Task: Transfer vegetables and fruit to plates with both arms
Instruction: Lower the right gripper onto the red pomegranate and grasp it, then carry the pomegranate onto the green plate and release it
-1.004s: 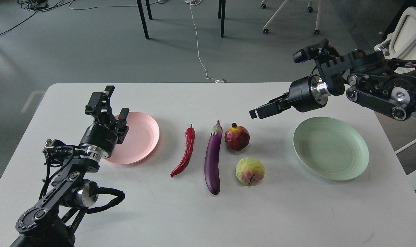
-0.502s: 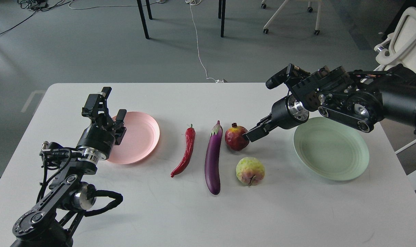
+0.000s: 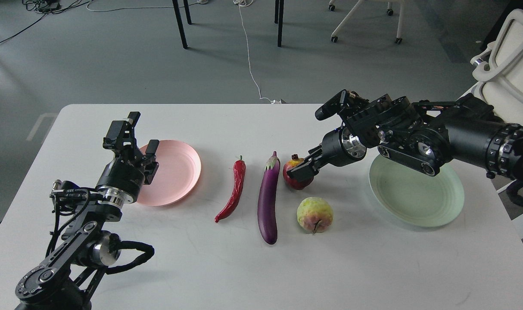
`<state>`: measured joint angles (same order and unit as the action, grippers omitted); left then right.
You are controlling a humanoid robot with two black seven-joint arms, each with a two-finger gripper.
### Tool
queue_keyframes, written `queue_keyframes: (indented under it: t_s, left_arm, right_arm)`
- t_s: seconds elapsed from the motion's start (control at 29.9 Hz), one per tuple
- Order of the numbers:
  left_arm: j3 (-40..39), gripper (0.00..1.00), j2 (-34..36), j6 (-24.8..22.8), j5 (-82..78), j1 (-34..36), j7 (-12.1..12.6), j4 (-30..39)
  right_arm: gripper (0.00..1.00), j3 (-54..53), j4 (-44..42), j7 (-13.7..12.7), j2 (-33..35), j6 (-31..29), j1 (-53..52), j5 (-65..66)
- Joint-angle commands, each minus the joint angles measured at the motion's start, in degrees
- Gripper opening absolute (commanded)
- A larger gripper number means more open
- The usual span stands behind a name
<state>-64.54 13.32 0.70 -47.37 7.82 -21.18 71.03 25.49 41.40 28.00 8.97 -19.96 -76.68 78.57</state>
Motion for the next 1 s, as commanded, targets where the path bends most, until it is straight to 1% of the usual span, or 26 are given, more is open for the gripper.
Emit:
queue_keyframes:
  t_s: [0.0,0.1,0.17,0.2,0.33,0.37,0.4,0.47,0.54,0.6,0.74,0.9,0.97]
  left_arm:
    - [-0.06,0.98,0.3,0.0,0.0,0.0,-0.08,-0.01]
    - [-0.06,0.98,0.48,0.0,0.0,0.0,-0.35,-0.01]
    - [-0.06,0.98,0.83,0.0,0.09,0.0,-0.35,-0.01]
    - [-0.06,0.98,0.83,-0.09,0.09,0.0,-0.35,-0.01]
    - [-0.06,0.98,1.09,-0.09,0.09,0.09,-0.35,-0.01]
    - [-0.06,0.98,1.09,-0.09,0.09,0.09,-0.35,-0.01]
    - [-0.06,0.98,1.09,-0.09,0.09,0.09,-0.35,-0.01]
    - [-0.15,0.98,1.09,-0.09,0.09,0.09,-0.35,-0.01]
    - [-0.23,0.98,1.18,-0.09,0.09,0.09,-0.35,-0.01]
    - [-0.15,0.98,1.09,-0.09,0.09,0.17,-0.35,-0.01]
    - [-0.06,0.98,0.83,-0.18,0.09,0.53,-0.35,-0.01]
    - [0.12,0.98,0.04,-0.09,0.0,0.79,-0.35,-0.01]
    - [0.38,0.98,-0.14,-0.18,0.0,0.88,-0.35,-0.01]
  right_arm:
    - [0.96,0.44,-0.97,0.0,-0.96,1.94,0.91,0.0]
    - [0.94,1.31,-1.94,0.0,-1.58,2.56,1.36,-0.09]
    - [0.89,2.02,-2.11,0.0,-1.67,3.0,1.53,-0.09]
    - [0.85,2.11,-2.12,0.0,-1.76,3.0,1.71,-0.09]
    - [0.53,2.28,-2.03,0.0,-1.76,3.0,1.8,-0.09]
    - [0.47,2.28,-1.94,0.0,-1.76,2.91,1.88,-0.17]
    - [0.46,2.28,-1.77,0.0,-1.58,2.91,1.8,-0.17]
    - [0.45,2.37,-1.15,0.0,-0.88,2.74,1.45,-0.26]
    - [0.45,2.37,0.16,0.0,2.0,2.74,0.57,-0.35]
    - [0.45,2.46,3.75,0.0,6.22,2.65,-1.18,-0.35]
    - [0.46,2.9,10.53,0.0,16.85,2.38,-4.61,0.44]
    - [0.48,2.64,14.23,0.0,26.96,3.35,-5.41,2.46]
    - [0.48,2.72,14.58,0.0,29.87,4.49,-5.32,3.6]
